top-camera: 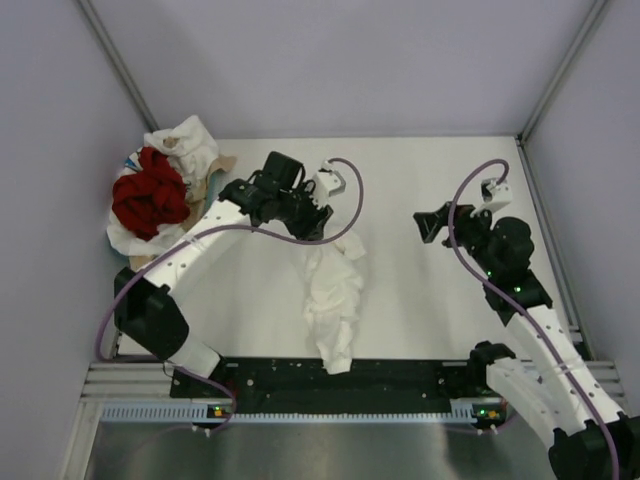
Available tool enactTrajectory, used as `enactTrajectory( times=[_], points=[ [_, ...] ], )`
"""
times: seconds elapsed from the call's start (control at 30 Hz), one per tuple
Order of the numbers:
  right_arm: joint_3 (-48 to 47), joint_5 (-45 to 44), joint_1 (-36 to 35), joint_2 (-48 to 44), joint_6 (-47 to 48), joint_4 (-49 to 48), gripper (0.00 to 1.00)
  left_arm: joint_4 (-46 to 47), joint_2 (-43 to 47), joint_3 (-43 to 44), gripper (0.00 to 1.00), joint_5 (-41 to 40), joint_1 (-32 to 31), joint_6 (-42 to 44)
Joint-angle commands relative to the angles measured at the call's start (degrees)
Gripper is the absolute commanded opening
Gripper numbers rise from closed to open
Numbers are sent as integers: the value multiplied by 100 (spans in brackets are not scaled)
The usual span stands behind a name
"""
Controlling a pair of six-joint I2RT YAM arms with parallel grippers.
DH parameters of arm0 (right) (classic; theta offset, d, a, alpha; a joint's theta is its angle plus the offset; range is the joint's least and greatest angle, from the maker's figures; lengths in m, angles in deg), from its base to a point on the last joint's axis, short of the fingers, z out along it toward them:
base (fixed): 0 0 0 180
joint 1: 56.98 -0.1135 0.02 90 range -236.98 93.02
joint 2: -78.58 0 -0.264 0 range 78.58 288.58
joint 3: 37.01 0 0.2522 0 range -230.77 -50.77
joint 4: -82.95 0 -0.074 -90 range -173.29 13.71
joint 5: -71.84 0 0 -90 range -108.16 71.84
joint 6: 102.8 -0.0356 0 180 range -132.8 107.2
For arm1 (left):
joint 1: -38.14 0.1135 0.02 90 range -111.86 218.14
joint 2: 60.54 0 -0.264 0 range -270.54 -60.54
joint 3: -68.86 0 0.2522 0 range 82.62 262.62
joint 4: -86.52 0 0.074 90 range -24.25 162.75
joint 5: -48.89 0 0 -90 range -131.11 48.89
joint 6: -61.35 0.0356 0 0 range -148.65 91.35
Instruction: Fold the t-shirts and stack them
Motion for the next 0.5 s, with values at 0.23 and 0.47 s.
enactTrajectory(
  times=[0.23,0.47],
  points=[
    [-321,1539,-875,1465,66,385,77,399,14,142,81,-1035,750,-25],
    [-1048,757,-2950,3248,926,647,75,435,717,-394,84,-1509,1927,-227]
  ],
)
